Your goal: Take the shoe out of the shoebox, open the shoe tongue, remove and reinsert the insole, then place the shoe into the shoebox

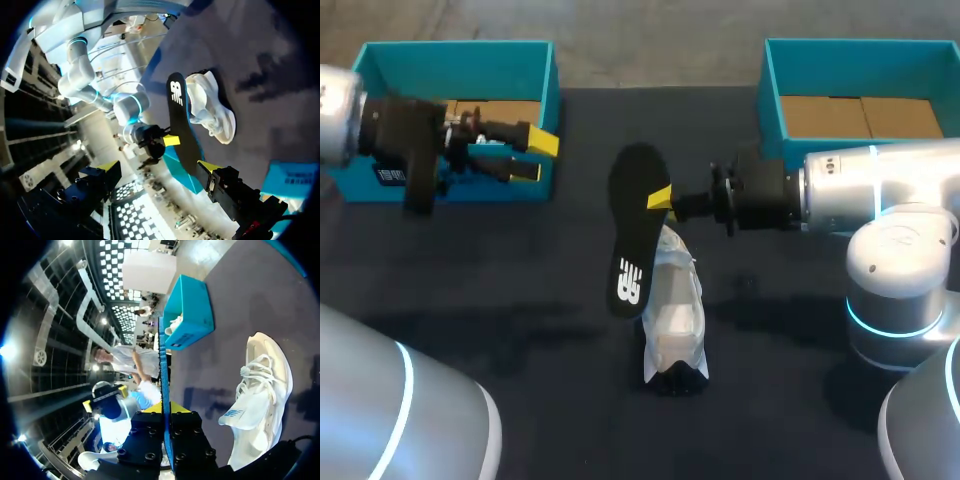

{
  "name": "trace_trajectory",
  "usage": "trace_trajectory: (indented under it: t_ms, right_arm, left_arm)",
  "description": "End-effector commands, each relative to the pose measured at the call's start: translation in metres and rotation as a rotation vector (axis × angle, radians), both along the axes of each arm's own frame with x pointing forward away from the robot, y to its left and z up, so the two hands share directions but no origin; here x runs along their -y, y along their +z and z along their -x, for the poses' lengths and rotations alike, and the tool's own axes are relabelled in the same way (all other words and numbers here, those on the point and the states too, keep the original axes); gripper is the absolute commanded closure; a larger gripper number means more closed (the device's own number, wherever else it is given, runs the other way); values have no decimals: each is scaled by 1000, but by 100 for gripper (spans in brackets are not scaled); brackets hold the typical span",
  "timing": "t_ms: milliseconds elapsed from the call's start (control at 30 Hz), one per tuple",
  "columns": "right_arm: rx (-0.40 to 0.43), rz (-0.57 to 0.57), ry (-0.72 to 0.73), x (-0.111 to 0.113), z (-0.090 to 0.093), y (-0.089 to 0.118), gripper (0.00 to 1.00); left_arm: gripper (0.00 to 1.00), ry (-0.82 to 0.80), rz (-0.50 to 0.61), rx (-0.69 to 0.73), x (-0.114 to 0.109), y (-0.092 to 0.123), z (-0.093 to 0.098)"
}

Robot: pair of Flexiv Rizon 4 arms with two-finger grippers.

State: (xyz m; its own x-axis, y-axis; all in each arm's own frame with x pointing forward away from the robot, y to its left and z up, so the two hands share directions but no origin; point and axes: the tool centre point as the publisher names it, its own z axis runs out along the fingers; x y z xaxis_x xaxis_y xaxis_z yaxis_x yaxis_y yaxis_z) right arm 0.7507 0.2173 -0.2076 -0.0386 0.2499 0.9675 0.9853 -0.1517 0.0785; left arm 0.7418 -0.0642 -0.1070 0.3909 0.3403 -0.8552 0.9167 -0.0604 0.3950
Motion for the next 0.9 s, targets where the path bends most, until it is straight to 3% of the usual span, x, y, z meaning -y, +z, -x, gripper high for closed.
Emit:
trace_trajectory:
  t_ms: [33, 400, 633, 900]
  right_arm:
    - [-1, 4, -3, -3, 0, 0, 100]
    - [-1, 4, -3, -3, 0, 0, 100]
    - [-1, 4, -3, -3, 0, 0, 100]
    - [-1, 4, -3, -3, 0, 0, 100]
  left_arm:
    - [0, 116, 348, 44, -5, -18, 3]
    - [0, 142, 446, -37, -5, -48, -12]
    - [0, 122, 496, -88, 5, -48, -25]
    - [0, 120, 469, -110, 5, -48, -26]
